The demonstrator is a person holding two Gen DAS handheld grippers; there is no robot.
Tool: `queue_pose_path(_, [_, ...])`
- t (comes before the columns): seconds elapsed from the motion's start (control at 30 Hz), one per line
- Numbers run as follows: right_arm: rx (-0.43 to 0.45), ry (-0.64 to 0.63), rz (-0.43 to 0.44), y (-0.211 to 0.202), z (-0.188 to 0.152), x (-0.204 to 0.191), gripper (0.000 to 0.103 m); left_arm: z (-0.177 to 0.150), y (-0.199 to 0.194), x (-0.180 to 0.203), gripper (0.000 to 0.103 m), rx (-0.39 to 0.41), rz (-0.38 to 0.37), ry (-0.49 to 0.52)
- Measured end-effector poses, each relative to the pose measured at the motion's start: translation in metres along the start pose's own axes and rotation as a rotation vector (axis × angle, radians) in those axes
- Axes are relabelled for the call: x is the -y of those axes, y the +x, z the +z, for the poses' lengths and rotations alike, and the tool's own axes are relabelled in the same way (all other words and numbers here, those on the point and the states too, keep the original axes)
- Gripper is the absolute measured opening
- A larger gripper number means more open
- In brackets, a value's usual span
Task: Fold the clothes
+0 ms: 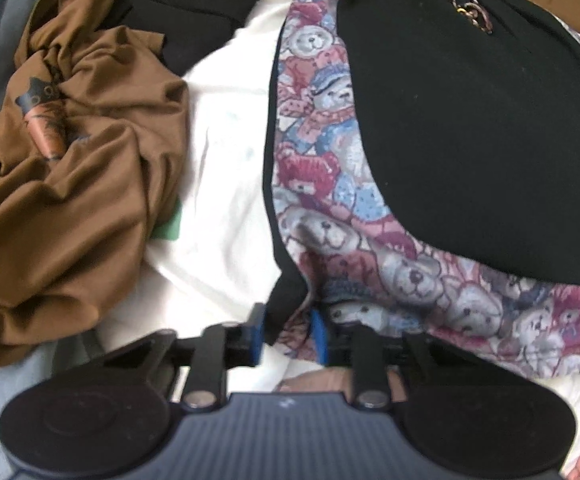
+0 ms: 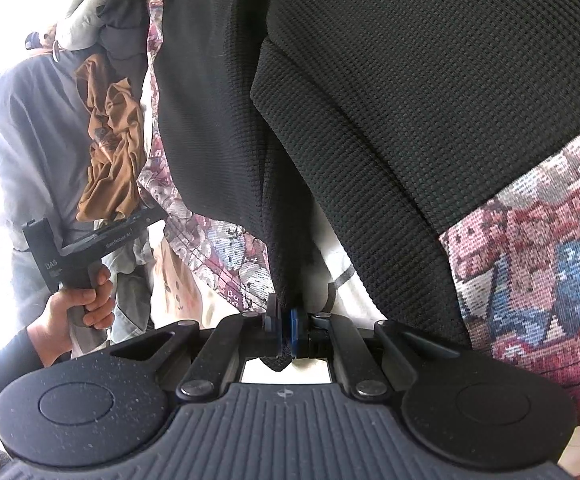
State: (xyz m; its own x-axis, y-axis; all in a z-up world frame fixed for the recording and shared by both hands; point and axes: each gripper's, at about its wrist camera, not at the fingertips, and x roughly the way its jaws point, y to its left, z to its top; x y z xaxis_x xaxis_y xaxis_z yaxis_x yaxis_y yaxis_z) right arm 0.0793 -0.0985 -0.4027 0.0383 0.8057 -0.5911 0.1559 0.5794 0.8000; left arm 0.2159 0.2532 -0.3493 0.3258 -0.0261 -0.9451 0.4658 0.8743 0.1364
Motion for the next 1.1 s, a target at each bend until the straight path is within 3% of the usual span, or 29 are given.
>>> queue_pose_path(0.1, [-0.002, -0.007, 0.001, 0.000, 0.001, -0.003, 0.001, -0.001, -0.005, -0.002, 0.008, -0.011, -0.014, -0.011])
queue_pose_path(0.37, [-0.012, -0.023, 0.026, -0.004, 0.002, -0.009, 0.001, -0.009, -0.037, -0.021, 0.006, -0.063, -0.051, -0.077])
queue_pose_path(0.5, [-0.028, -0.059, 0.024, -0.004, 0.004, -0.017, 0.001, -0.004, -0.049, -0.029, 0.006, -0.063, -0.027, -0.046])
queue_pose_path(0.8, [-0.055, -0.109, -0.020, 0.002, -0.001, -0.024, 0.002, -0.002, -0.028, -0.031, 0.007, -0.131, 0.017, -0.022])
queue_pose_path(0.93, [-0.023, -0.116, -0.023, -0.006, 0.003, -0.024, 0.009, -0.005, -0.019, -0.031, 0.013, -0.143, 0.035, -0.038])
queue_pose_path(1.0, [-0.014, -0.105, -0.013, -0.008, 0.006, -0.022, 0.037, -0.006, -0.019, -0.033, 0.025, -0.132, 0.048, -0.059])
queue_pose_path(1.1, [-0.015, -0.074, 0.007, -0.005, 0.010, -0.018, 0.042, -0.008, -0.021, -0.035, 0.027, -0.118, 0.033, -0.089])
